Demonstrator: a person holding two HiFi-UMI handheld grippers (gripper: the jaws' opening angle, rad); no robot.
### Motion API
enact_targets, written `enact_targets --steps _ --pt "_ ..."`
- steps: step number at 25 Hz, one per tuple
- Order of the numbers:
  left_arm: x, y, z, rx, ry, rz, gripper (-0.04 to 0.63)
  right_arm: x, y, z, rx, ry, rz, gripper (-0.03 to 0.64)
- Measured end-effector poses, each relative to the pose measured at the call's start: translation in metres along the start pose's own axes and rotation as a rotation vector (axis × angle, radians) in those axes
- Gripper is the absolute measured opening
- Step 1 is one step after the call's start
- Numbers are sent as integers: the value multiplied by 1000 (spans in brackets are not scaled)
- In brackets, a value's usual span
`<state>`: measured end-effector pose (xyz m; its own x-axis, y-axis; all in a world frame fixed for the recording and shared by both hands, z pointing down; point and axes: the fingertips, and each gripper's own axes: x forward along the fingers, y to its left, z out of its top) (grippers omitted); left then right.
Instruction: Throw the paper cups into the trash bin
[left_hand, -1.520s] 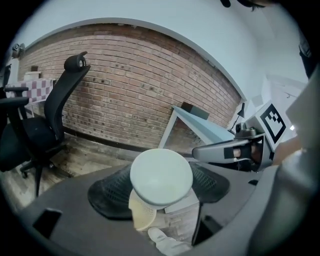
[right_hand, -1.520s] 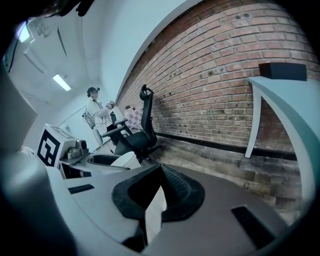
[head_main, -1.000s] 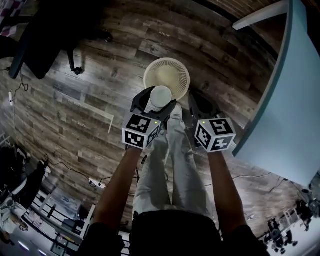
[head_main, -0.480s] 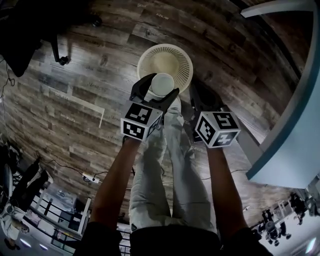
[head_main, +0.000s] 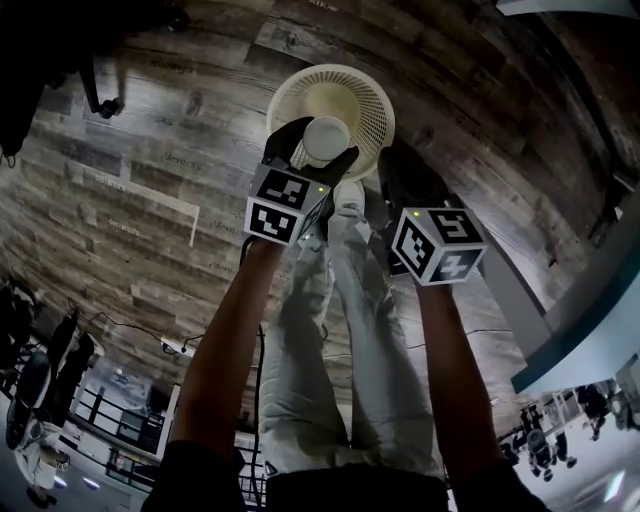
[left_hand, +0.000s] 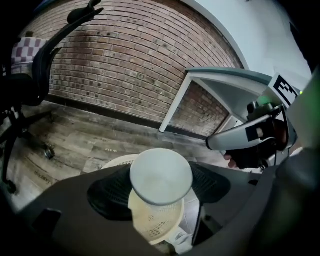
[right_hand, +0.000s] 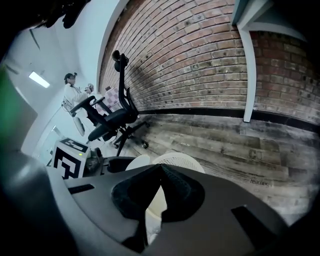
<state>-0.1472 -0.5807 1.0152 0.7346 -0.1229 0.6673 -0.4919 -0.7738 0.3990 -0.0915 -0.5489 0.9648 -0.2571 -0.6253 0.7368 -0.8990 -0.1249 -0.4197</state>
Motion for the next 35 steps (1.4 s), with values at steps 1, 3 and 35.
enact_targets --steps 1,3,35 --pt "5 1 0 4 5 -7 359 2 0 -2 5 3 4 5" --pt "13 5 -2 13 22 -10 359 5 1 -6 13 11 12 5" --pt "-12 -14 -6 42 35 4 256 -12 16 -7 14 12 30 5"
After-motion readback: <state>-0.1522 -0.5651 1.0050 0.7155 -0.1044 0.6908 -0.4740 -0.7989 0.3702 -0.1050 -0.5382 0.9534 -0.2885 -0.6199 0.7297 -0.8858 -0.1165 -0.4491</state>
